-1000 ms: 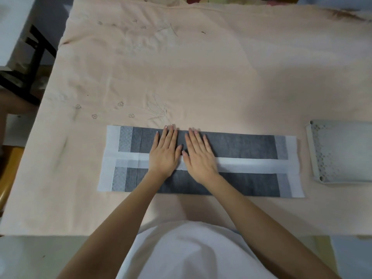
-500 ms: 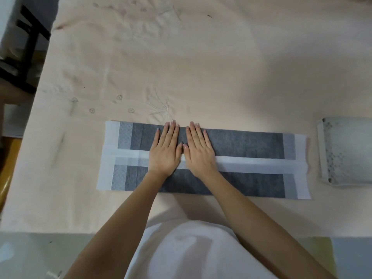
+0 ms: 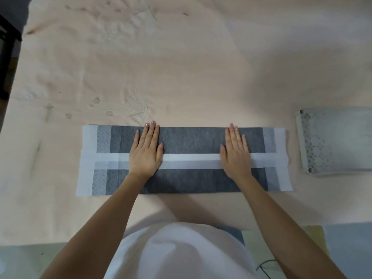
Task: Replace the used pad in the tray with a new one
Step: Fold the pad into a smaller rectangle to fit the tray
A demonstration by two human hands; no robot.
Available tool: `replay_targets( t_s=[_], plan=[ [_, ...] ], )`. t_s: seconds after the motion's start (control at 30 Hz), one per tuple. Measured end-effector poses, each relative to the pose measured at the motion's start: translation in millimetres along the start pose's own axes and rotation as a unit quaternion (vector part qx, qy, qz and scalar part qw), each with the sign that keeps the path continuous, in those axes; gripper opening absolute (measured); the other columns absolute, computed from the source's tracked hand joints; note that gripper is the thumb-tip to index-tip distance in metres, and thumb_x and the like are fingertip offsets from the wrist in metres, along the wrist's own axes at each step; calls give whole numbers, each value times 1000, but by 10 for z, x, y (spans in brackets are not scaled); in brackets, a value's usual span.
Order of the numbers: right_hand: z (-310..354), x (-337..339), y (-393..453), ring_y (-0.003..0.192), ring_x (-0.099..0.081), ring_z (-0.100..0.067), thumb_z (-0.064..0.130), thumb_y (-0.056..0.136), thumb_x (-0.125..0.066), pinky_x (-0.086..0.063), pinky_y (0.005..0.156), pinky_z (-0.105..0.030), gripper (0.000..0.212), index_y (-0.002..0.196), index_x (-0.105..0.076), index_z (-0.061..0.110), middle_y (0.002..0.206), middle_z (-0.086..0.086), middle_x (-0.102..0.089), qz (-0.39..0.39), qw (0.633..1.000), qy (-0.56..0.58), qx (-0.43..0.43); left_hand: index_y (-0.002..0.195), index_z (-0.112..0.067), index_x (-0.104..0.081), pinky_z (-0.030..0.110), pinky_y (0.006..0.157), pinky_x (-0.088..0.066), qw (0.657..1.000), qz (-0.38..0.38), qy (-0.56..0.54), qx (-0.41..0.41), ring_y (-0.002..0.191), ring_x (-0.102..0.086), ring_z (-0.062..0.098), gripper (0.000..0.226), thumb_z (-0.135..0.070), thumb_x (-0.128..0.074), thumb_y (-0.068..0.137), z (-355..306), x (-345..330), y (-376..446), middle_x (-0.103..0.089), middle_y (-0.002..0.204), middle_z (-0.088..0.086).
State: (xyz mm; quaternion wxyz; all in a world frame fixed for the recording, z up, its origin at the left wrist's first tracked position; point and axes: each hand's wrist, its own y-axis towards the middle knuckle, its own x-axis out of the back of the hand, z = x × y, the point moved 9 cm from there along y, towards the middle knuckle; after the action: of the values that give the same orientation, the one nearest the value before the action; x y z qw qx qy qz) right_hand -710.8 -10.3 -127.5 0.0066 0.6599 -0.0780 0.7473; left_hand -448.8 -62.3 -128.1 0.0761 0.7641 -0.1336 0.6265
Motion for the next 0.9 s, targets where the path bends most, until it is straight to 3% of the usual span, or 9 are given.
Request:
replay_targets(
  t_s=[0.4, 0.77, 0.9],
  plan=[
    [-1129, 117, -59, 147, -7, -21, 36, 97, -12, -4, 120, -37, 63, 150, -13, 3, 158, -11, -9, -7, 997, 35, -69, 151, -9, -18, 40, 120, -6, 1000, 2, 5, 2, 147, -8, 16, 59, -36, -19, 98, 8, -22, 1, -14, 158, 3],
    [-1136, 122, -48, 147, -2, -22, 41, 94, -7, -4, 120, -41, 68, 150, -9, 3, 159, -11, -3, 2, 997, 38, -70, 150, -9, -19, 39, 120, -5, 1000, 7, 5, 6, 146, -9, 16, 60, -38, -16, 97, 7, 13, 2, -15, 158, 4],
    [-597, 275, -55, 147, -8, -25, 38, 97, -12, -7, 120, -42, 64, 148, -18, -1, 157, -15, -12, -37, 997, 25, -56, 151, -11, -15, 37, 120, -1, 1000, 14, 8, 9, 146, -3, 14, 61, -39, -12, 97, 13, -7, 3, -11, 158, 2]
  ],
)
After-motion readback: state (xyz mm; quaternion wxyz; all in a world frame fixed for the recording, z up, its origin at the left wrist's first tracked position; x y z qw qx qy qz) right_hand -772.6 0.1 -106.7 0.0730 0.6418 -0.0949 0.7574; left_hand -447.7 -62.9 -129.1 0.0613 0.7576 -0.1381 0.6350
